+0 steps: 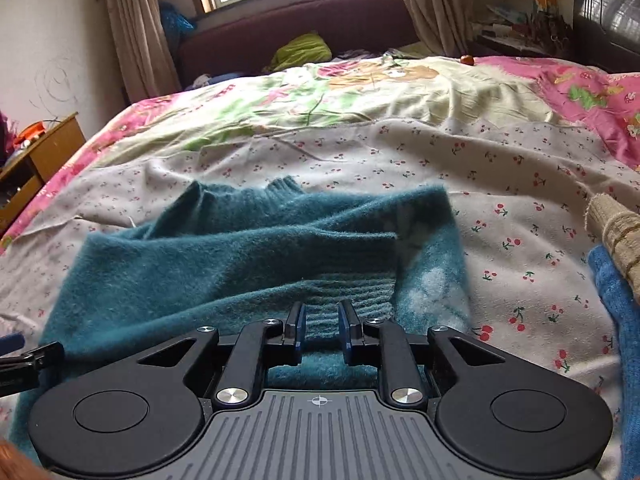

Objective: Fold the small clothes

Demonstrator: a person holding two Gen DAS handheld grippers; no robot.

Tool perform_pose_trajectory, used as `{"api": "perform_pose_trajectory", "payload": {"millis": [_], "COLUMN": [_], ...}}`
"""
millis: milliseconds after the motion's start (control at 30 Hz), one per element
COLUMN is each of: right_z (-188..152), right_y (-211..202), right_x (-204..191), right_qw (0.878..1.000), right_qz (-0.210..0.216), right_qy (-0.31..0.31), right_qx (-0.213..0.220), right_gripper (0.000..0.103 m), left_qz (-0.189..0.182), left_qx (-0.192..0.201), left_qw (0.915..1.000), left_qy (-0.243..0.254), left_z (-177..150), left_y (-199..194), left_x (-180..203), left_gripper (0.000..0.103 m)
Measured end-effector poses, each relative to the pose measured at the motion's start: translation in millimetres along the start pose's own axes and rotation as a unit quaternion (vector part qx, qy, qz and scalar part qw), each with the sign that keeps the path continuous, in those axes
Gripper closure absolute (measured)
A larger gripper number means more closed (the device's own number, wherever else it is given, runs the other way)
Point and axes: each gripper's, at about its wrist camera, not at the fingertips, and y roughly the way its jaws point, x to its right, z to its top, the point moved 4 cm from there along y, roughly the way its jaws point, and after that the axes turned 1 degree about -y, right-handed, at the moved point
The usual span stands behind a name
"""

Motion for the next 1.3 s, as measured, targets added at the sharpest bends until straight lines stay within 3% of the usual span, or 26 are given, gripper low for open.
{"api": "perform_pose_trajectory", "payload": {"millis": [300, 533, 867, 1100, 1300], "right_z": [-66.4, -123.7, -158.6, -161.8, -167.4], "right_y": [-106.5, -164.5, -191.5, -195.9, -191.2], "right_x": [19.7, 40.3, 57.2, 55.5, 56.2], "right_qw": [0.999, 0.996, 0.991, 0.991, 0.989], "right_qz": [-0.005, -0.026, -0.027, -0.028, -0.026], "right_qy": [-0.028, 0.004, 0.064, 0.061, 0.069], "right_qx": [-0.037, -0.085, -0.116, -0.120, -0.127], "right_gripper": [0.083, 0.083, 0.081, 0.079, 0.077], "left_qz": [-0.046, -0.081, -0.093, -0.090, -0.093], "left_qx": [-0.056, -0.077, -0.131, -0.108, -0.120], "left_qw": [0.9969, 0.9908, 0.9819, 0.9872, 0.9871], "left_qy": [0.032, 0.076, 0.100, 0.075, 0.051], "left_z": [-63.9, -89.6, -122.1, -122.5, -124.7], "left_y": [-77.4, -124.8, -148.8, -173.3, -165.8], "left_x": [-19.4, -8.6, -4.6, -12.5, -15.7], "left_gripper": [0.006, 0.006, 0.006, 0.006, 0.009]}}
